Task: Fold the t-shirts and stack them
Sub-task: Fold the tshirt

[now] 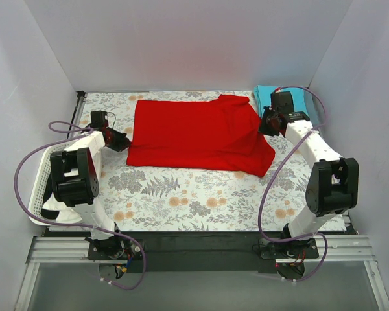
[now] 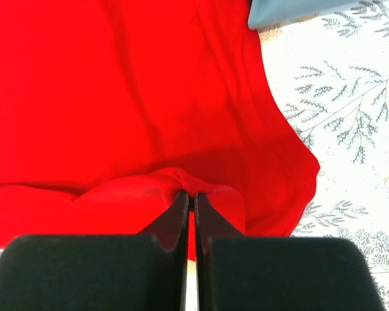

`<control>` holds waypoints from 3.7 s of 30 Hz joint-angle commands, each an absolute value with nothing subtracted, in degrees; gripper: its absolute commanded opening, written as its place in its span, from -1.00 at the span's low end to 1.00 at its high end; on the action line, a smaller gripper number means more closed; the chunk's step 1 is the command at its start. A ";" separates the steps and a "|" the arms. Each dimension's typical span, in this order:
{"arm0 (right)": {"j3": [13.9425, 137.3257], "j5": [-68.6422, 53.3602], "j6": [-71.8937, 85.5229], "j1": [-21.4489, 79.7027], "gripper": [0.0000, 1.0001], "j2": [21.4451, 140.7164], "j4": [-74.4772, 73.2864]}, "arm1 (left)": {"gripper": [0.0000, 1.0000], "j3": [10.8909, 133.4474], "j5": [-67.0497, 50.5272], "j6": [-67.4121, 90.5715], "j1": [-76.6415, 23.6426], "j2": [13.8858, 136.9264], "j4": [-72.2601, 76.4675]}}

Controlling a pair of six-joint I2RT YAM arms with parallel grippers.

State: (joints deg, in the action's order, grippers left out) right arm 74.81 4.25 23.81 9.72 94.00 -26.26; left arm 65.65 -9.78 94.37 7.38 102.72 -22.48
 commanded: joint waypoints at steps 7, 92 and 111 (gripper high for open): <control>79.45 3.78 23.91 8.61 -0.97 95.97 -24.08 | -1.00 68.64 -9.93 94.83 7.29 102.66 -22.06; 50.18 2.19 21.27 7.82 -0.97 86.13 -19.51 | -0.56 52.29 8.52 100.28 1.32 93.43 -25.84; 51.16 2.02 20.39 3.69 0.18 79.81 -26.19 | -1.00 53.00 8.17 97.91 1.41 91.94 -28.48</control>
State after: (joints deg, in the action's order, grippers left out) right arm 50.68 2.79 19.22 4.08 84.84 -25.08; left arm 51.81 7.05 98.80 1.37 93.60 -27.83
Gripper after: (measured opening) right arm 0.569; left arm 0.009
